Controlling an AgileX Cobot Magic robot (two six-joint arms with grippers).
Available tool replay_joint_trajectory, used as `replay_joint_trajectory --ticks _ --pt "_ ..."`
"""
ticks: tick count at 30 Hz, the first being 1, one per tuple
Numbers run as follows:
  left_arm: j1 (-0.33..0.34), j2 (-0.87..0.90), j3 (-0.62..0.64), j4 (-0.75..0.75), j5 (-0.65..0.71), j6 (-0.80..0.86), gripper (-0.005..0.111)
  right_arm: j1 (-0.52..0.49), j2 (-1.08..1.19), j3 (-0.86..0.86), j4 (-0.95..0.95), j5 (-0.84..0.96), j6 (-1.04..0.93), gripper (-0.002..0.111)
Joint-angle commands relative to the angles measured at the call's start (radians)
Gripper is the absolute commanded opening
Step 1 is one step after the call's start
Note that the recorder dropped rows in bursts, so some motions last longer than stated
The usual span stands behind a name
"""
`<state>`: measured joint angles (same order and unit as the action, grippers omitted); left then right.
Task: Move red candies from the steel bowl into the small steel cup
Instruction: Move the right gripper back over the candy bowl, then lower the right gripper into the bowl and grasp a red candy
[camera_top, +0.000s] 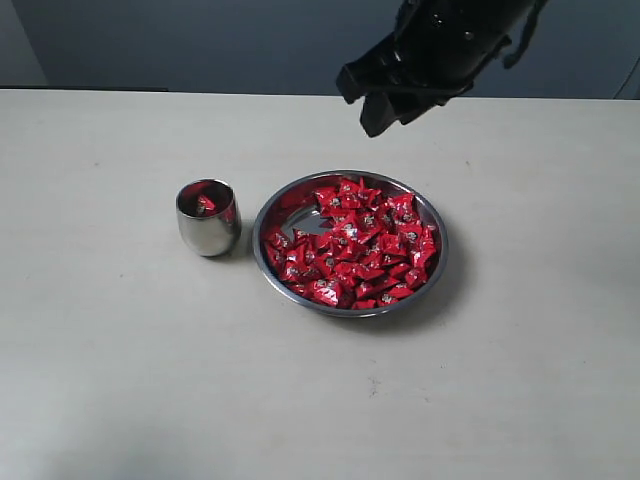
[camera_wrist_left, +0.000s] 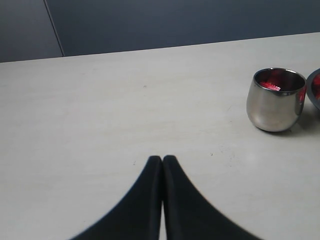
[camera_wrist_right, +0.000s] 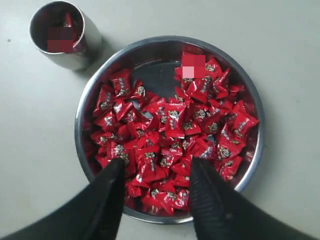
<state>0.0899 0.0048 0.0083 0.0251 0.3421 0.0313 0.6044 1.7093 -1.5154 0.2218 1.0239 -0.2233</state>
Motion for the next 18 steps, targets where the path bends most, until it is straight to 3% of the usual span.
replay_joint_trajectory --ticks 1,11,18 --pt "-0.001 -0.005 -0.008 0.002 -0.006 -0.002 0.0 -0.019 -0.094 0.13 -0.02 -0.088 -0.002 0.04" --pt "-0.001 -0.005 -0.008 0.002 -0.006 -0.002 0.0 -0.022 -0.101 0.327 0.017 -0.284 -0.002 0.041" --pt "-0.001 -0.005 -0.008 0.002 -0.006 -0.002 0.0 -0.022 0.001 0.329 0.066 -0.306 -0.047 0.041"
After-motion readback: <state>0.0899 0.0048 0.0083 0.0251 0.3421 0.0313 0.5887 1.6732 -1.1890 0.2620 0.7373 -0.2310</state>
